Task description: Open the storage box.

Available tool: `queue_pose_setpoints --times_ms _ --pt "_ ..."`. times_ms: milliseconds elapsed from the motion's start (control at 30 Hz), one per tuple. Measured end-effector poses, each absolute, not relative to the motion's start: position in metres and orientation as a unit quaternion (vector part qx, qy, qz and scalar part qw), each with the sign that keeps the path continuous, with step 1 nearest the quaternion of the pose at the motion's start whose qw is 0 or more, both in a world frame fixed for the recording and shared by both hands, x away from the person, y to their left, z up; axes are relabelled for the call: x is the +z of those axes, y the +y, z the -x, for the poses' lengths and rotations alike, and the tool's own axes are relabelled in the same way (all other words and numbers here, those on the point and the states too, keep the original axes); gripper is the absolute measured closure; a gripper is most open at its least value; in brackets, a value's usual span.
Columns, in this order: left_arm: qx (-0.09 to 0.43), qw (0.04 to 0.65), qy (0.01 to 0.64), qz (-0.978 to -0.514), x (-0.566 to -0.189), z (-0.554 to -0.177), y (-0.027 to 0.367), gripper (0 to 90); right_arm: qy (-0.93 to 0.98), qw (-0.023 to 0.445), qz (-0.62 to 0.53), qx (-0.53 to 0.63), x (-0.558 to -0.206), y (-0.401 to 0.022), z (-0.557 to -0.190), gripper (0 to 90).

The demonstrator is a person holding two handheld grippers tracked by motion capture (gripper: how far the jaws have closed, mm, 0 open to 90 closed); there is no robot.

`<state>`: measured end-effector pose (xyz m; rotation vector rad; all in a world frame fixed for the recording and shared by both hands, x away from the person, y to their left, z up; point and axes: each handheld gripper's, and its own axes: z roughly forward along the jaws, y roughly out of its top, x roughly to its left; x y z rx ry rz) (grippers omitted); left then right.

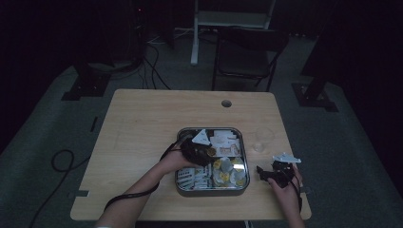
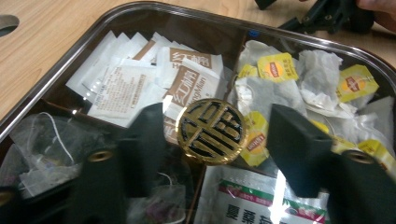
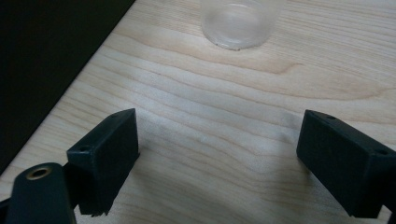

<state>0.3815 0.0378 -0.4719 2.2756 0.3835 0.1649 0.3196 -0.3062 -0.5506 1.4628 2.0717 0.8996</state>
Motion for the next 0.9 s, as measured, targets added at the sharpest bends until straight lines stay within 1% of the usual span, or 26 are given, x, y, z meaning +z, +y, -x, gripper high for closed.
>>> queue_pose_setpoints --times_ms 33,100,133,167,300,467,800,900 --pt "0.065 0.399 0.152 -0.902 -0.4726 -0.3821 0.0371 43.9 0.75 0.223 -0.53 0.326 -0.5506 -0.3062 -0.3196 12.3" --pt "0.059 0.396 0.153 -0.904 -0.4747 -0.3829 0.0357 44.1 0.75 0.223 -0.53 0.326 -0.5506 -0.3062 -0.3196 12.3" --pt "0.059 0.394 0.153 -0.904 -0.4757 -0.3828 0.0349 48.6 0.75 0.223 -0.53 0.326 -0.5506 -0.3062 -0.3196 12.3" --pt "0.062 0.394 0.152 -0.904 -0.4767 -0.3824 0.0342 48.7 0.75 0.223 -0.53 0.326 -0.5506 -0.3062 -0.3196 12.3" --pt "0.067 0.4 0.163 -0.899 -0.4776 -0.383 0.0338 58.2 0.75 0.223 -0.53 0.326 -0.5506 -0.3062 -0.3196 12.3" --pt "0.08 0.398 0.161 -0.899 -0.4782 -0.3804 0.0325 59.0 0.75 0.223 -0.53 0.326 -0.5506 -0.3062 -0.3196 12.3" --pt "0.074 0.385 0.166 -0.905 -0.4722 -0.3809 0.0305 59.5 0.75 0.224 -0.53 0.326 -0.5506 -0.3062 -0.3196 12.3" --pt "0.081 0.383 0.164 -0.905 -0.4695 -0.3794 0.0302 59.5 0.75 0.223 -0.53 0.326 -0.5505 -0.3062 -0.3196 12.3"
